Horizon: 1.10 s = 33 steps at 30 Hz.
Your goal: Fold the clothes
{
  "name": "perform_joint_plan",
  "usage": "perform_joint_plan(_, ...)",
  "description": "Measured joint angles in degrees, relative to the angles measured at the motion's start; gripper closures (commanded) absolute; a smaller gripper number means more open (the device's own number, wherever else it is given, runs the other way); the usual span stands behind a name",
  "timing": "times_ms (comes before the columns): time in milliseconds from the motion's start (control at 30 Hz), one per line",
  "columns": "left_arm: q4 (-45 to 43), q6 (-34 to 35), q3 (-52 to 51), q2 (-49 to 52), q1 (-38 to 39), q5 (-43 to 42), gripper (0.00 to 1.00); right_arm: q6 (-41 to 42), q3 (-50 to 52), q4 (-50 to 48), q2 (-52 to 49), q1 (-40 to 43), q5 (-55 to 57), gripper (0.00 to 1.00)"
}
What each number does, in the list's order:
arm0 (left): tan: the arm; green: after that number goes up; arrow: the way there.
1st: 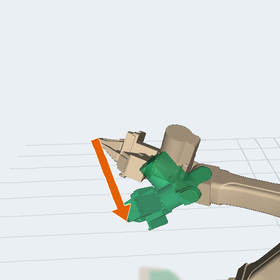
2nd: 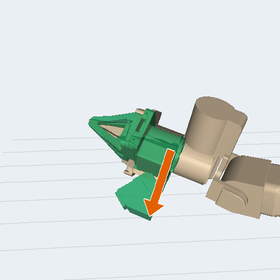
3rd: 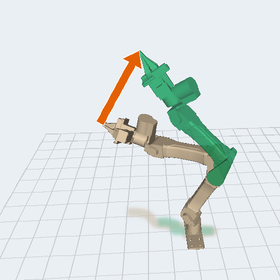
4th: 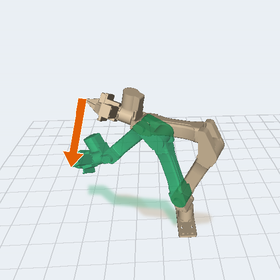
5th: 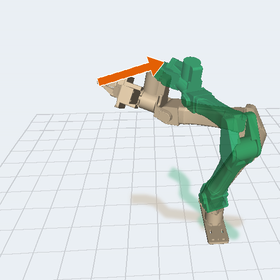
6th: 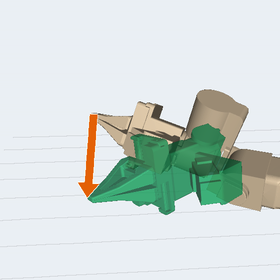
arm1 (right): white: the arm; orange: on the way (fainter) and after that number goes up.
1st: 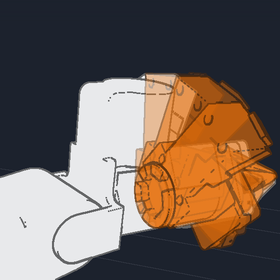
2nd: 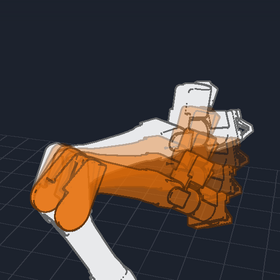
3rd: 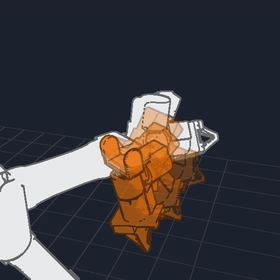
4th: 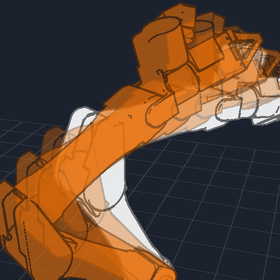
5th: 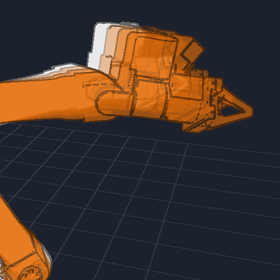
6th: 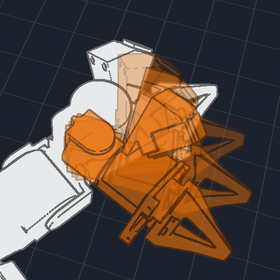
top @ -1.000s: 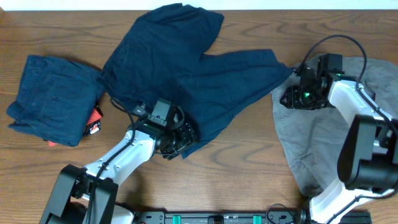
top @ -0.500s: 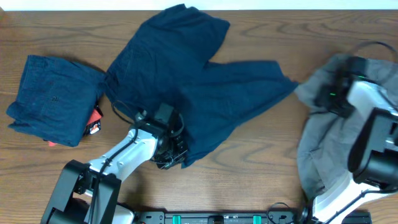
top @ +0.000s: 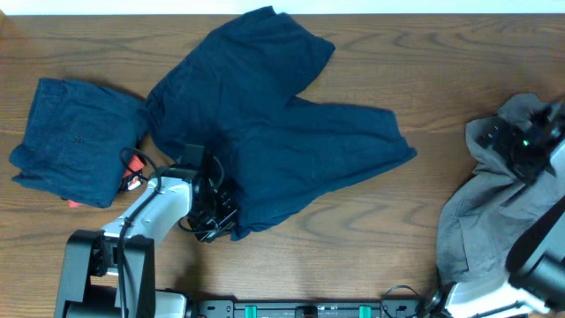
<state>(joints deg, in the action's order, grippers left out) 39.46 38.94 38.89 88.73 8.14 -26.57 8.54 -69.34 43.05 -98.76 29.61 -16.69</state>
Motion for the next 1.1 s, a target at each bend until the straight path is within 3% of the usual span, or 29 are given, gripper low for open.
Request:
perform_joint_plan(267,-0.11,-0.48,0.0,0.0,-0.22,0.17,0.94,-0.39,0.85,8.68,4.96,-14.4,-3.54,0.04)
perform_joint_plan(533,-0.17,-1.46,0.0,0.0,-0.24,0.22,0.94,9.25,12.66,-2.93,4.28,-24.15,-3.17,0.1)
perform_joint_plan(600,-0.2,-1.49,0.0,0.0,-0.24,0.22,0.94,12.24,16.57,-9.75,4.04,-25.73,-3.04,0.2)
perform_joint_plan(633,-0.2,-1.49,0.0,0.0,-0.22,0.24,0.94,13.53,18.12,-13.16,3.96,-26.23,-2.97,0.31)
perform_joint_plan(767,-0.15,-1.49,0.0,0.0,-0.22,0.24,0.94,18.69,22.45,-22.86,3.74,-27.39,-1.79,0.96)
perform_joint_plan(933,0.55,-2.19,0.02,0.0,-0.22,0.35,0.94,22.1,23.26,-26.03,3.67,-27.56,0.61,0.99)
perform_joint_plan(1100,4.24,-5.07,0.02,-0.13,-0.22,-0.24,0.94,22.99,23.26,-23.23,5.57,-26.43,0.96,0.99)
